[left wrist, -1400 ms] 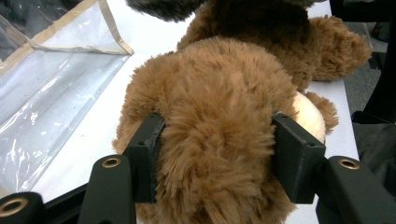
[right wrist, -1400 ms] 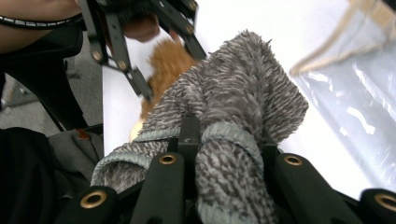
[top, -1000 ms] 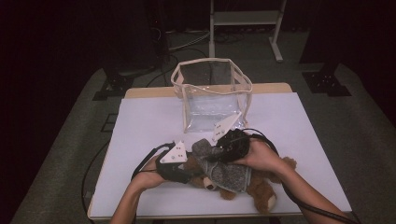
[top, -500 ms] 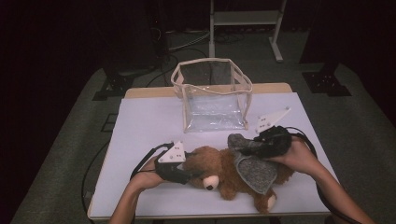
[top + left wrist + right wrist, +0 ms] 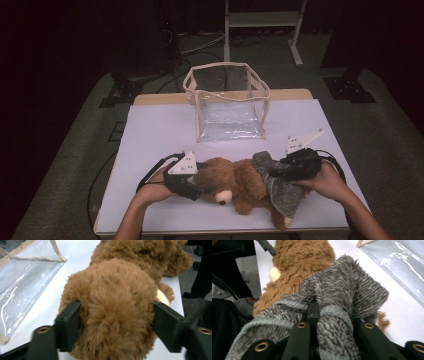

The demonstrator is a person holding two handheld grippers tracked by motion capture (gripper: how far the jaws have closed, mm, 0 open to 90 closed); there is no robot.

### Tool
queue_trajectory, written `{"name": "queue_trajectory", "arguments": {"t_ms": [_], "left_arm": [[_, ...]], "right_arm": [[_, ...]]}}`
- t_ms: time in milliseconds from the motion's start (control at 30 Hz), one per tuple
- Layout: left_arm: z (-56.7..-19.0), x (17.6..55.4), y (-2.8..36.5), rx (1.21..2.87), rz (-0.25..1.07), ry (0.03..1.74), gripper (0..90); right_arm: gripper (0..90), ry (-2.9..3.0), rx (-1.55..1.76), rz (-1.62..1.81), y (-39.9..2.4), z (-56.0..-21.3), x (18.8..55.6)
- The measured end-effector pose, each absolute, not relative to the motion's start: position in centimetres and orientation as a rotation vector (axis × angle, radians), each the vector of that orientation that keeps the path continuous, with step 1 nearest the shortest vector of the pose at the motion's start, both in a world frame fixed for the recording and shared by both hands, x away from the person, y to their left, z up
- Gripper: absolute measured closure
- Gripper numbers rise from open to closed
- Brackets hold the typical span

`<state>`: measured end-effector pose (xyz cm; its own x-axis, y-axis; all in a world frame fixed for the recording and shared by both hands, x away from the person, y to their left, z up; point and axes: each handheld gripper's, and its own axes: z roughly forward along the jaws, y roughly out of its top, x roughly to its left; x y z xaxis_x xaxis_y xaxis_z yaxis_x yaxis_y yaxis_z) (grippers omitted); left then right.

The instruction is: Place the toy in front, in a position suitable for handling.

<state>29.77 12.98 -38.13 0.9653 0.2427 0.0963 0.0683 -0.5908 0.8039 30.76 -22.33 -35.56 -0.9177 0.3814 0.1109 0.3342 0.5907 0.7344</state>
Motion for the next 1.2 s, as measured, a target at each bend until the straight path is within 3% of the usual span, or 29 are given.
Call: {"name": "queue_trajectory", "arguments": {"t_ms": [233, 400, 533, 700, 1067, 1200], "left_arm": [[-36.6, 30.7, 11.2, 2.192, 0.213, 0.166, 19.7], [-37.0, 30.6, 9.9, 2.309, 0.212, 0.093, 32.6], [-37.1, 30.2, 10.2, 2.311, 0.217, 0.091, 37.2], [-37.4, 29.9, 10.4, 2.286, 0.199, 0.104, 37.5], [-37.5, 29.3, 10.6, 2.308, 0.198, 0.078, 37.2], [-37.6, 29.2, 10.9, 2.293, 0.191, 0.082, 37.4]], "right_arm": [[72.1, 2.757, 0.510, 1.211, -21.0, -35.3, 29.1], [72.0, 2.743, 0.489, 1.204, -21.0, -35.3, 28.5], [71.9, 2.740, 0.515, 1.207, -22.1, -35.2, 28.7], [71.5, 2.711, 0.561, 1.173, -22.7, -34.5, 29.4], [71.6, 2.768, 0.391, 1.157, -18.0, -33.9, 29.9], [71.6, 2.748, 0.431, 1.176, -19.1, -34.1, 29.4]]}}
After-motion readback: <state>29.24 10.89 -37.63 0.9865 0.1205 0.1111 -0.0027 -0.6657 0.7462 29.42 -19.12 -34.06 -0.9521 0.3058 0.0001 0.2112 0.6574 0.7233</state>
